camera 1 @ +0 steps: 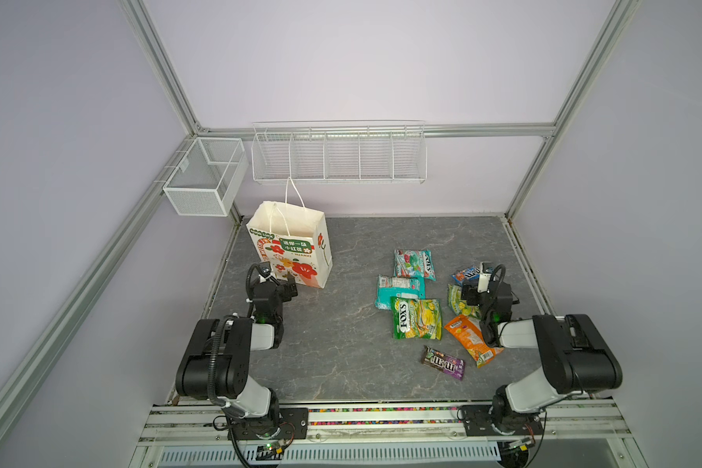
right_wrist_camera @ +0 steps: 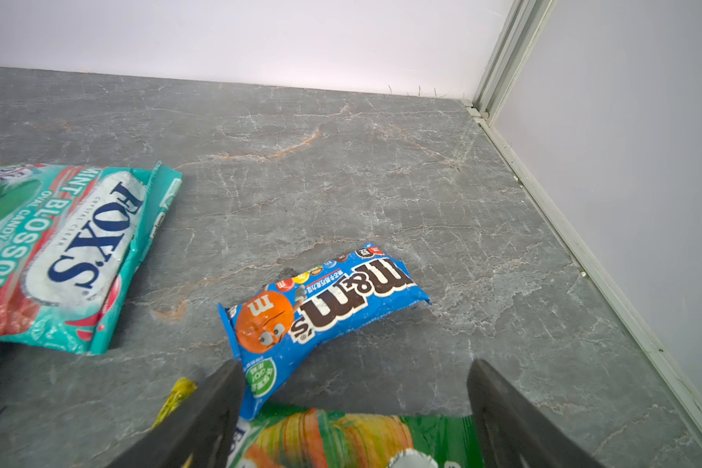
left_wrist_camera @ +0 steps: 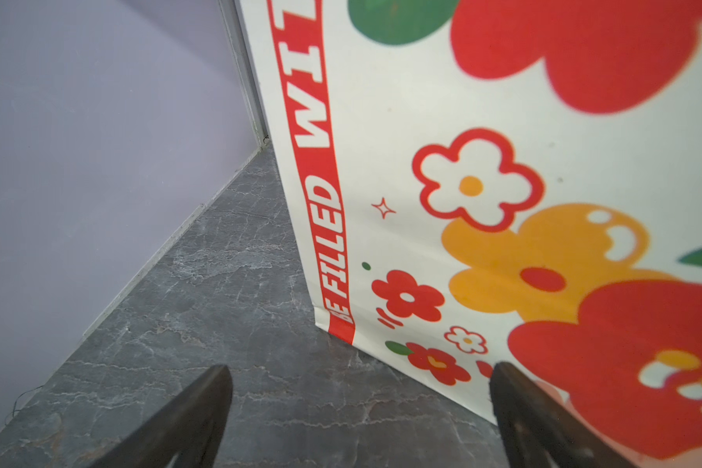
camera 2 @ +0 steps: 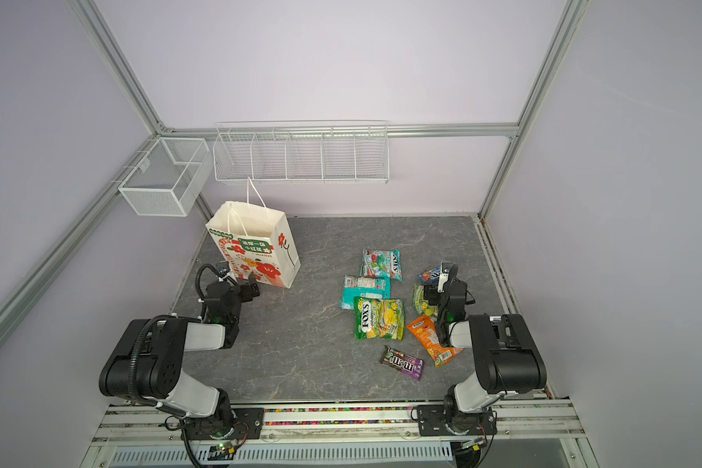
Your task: Place the snacks into the paper bag
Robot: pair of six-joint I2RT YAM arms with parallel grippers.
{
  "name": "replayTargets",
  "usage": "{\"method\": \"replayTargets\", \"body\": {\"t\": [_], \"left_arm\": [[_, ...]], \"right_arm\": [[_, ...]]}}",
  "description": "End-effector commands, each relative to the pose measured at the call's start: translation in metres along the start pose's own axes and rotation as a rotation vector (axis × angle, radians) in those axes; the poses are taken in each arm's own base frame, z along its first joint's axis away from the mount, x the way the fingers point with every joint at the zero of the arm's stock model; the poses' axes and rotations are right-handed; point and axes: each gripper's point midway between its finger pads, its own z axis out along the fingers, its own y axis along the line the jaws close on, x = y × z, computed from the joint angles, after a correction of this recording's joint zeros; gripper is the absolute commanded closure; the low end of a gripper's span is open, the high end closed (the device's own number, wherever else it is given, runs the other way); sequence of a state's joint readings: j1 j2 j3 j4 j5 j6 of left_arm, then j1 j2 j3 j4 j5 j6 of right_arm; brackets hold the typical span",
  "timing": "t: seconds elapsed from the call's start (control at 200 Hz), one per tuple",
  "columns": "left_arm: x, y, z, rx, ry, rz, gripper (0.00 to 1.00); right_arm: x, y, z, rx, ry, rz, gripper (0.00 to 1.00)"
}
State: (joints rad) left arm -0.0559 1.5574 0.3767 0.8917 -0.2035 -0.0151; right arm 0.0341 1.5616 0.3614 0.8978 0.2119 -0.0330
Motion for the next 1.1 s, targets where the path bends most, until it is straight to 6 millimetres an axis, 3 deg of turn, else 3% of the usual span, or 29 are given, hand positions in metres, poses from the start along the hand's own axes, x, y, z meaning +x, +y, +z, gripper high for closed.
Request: {"method": "replayTargets", "body": {"t": [0.0,0.29,0.36,0.46,0.6,0.855,1.095], "left_arm": [[-0.012,-0.001,0.003,0.009,-0.026,-0.009,0.01],[-0.012,0.000,0.003,0.007,-0.026,-0.009,0.01],[-0.016,0.013,0.000,-0.067,-0.043,-0.038,0.01],[-0.031,0.035,-0.014,-0.184,-0.064,-0.096,0.01],[-0.057,0.031,-0.029,-0.160,-0.083,-0.085,0.01],[-0.116,0.044,-0.068,-0.211,-0.056,-0.235,0.01],[-0.169,0.030,-0.115,-0.075,-0.075,-0.319,0.01]], "right_arm": [[-0.015,-0.001,-0.001,-0.005,-0.043,0.014,0.11],[-0.015,-0.001,-0.001,-0.005,-0.042,0.014,0.11],[-0.015,-0.001,-0.001,-0.004,-0.044,0.014,0.11],[-0.017,-0.001,-0.002,0.001,-0.047,0.007,0.11],[-0.020,-0.003,-0.006,0.025,-0.049,0.005,0.11],[-0.023,-0.005,-0.016,0.064,-0.097,0.001,0.11],[-0.026,-0.003,-0.023,0.084,-0.130,-0.022,0.11]]}}
